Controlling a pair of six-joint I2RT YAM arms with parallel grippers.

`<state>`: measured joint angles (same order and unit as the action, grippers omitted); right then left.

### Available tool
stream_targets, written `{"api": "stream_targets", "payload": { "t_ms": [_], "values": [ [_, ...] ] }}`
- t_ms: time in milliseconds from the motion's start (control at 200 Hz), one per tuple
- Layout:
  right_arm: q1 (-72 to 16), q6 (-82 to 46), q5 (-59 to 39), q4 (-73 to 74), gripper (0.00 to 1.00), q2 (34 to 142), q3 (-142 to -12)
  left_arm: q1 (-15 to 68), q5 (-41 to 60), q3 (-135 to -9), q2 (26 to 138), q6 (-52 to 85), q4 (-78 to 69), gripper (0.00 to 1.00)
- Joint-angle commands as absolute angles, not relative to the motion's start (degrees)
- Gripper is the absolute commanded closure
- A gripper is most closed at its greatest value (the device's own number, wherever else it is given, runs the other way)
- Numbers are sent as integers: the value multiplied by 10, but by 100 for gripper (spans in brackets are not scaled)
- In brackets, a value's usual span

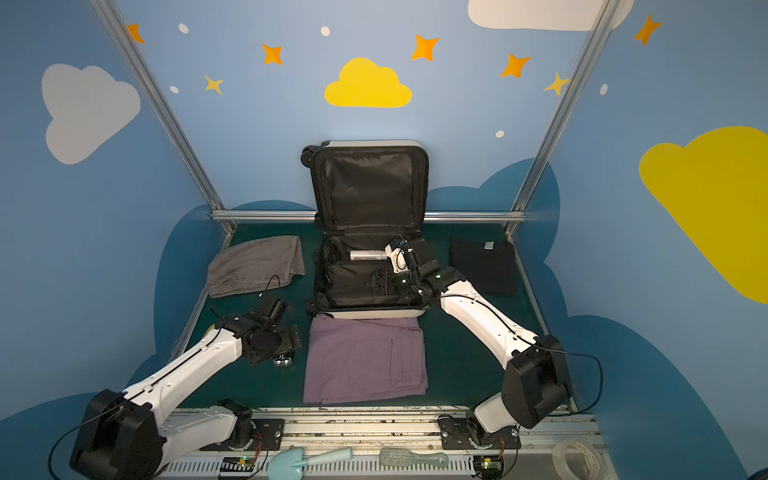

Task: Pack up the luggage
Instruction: 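Grasp the black Royalstar device with the left gripper and lift it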

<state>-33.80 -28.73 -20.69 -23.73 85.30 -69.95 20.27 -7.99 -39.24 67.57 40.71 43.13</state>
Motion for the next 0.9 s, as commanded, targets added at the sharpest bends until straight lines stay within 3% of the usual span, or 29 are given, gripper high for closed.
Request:
{"api": "stream_targets", "payload": {
  "t_ms": [0,360,896],
  "values": [
    [-335,-293,-220,-218,10,850,-691,203,-81,-385,694,392,430,0],
    [-333,-308,-254,-205,11,883,-696,204,-69,-382,747,377,421,2],
    [-320,-320,-267,-235,12,901,-712,220,-89,-374,781,378,412,22]
  ]
}}
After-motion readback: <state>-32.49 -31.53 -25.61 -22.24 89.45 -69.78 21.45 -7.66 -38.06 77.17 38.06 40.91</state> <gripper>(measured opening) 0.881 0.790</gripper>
